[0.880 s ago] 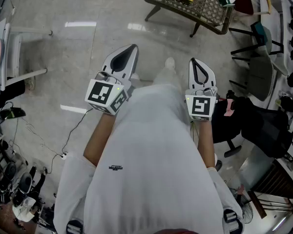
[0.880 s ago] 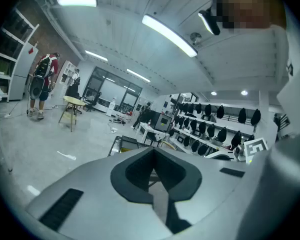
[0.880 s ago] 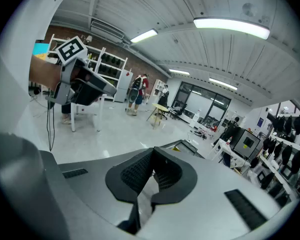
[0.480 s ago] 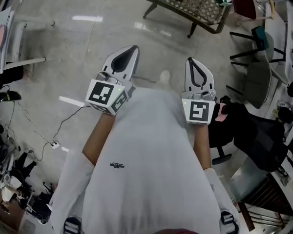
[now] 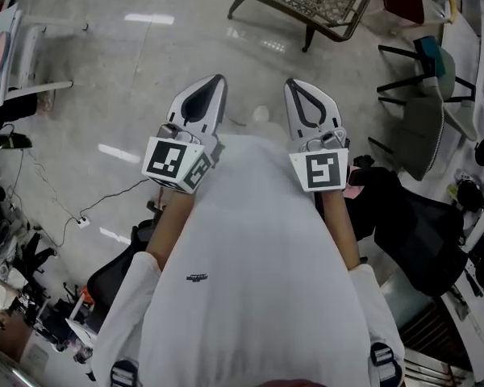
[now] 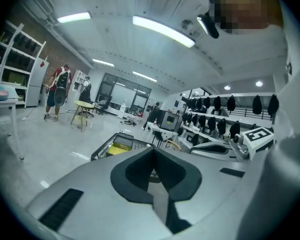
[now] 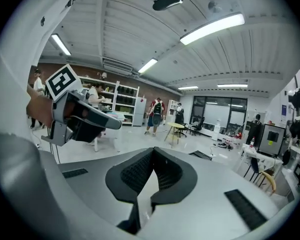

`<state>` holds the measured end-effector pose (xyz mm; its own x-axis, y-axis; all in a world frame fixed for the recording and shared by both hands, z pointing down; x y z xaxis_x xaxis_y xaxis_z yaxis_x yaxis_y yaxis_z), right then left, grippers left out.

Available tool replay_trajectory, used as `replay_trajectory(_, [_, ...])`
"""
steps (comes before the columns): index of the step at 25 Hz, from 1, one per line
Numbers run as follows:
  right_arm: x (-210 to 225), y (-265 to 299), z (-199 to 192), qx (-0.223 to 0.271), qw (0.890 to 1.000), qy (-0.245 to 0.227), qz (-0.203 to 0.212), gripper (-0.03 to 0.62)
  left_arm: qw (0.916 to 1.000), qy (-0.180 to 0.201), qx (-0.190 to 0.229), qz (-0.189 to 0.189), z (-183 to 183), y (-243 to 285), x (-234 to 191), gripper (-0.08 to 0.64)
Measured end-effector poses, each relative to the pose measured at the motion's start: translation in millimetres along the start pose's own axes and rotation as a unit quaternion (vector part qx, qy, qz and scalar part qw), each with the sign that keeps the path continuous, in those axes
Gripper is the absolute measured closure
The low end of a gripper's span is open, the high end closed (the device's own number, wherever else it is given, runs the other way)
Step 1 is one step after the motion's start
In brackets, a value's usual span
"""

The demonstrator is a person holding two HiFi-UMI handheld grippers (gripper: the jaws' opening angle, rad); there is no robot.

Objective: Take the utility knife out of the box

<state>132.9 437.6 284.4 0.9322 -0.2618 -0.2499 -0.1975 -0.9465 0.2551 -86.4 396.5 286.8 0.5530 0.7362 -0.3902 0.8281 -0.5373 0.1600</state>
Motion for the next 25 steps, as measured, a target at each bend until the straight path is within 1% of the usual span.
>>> replay_trajectory(5, [3.0,-0.7,-5.0,0.005,1.000,-0.002,0.027,0.594,0.9996,0.014,0.005,0.024,2.1,-0.4,4.1,0.558])
replay_trajectory(8, [4.1,4.3,-11.2,0.003,0.999,-0.004,0.039,0.594,0.9992,0.010,0.012,0.038,-1.9,-1.2,6.1,0.558])
replay_trajectory(12, [9.7,16.1,-13.2,0.009,0.999,0.001,0.040,0.594,0.9992,0.003,0.003,0.039,-5.1,4.7,0.9,0.558])
replay_trajectory(17, [23.7,48.0,-12.5,0.001,0.999,0.007,0.034,0.594,0.9994,-0.005,0.003,0.035,4.1,28.3,-26.6,0.558])
replay_trajectory(22, [52.9,98.7,-10.2,-0.006,1.000,0.012,0.016,0.594,0.9997,-0.011,-0.001,0.020,21.3,75.3,-67.2,0.558])
replay_trajectory(25, [69.6,135.3,-5.7,-0.011,1.000,0.016,0.011,0.594,0.9998,-0.012,-0.003,0.017,36.9,103.1,-97.0,0.558])
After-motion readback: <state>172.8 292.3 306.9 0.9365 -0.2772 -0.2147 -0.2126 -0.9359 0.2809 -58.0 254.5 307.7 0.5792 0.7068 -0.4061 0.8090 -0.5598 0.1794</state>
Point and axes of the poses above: the fingertips, and each gripper's own axes: y forward along the fingers, x to its right, z out of its top, the point moved 10 cm from there along -y, backward along the fingers, and after that the axes turned 13 degrees about -z, right-handed, at the moved point
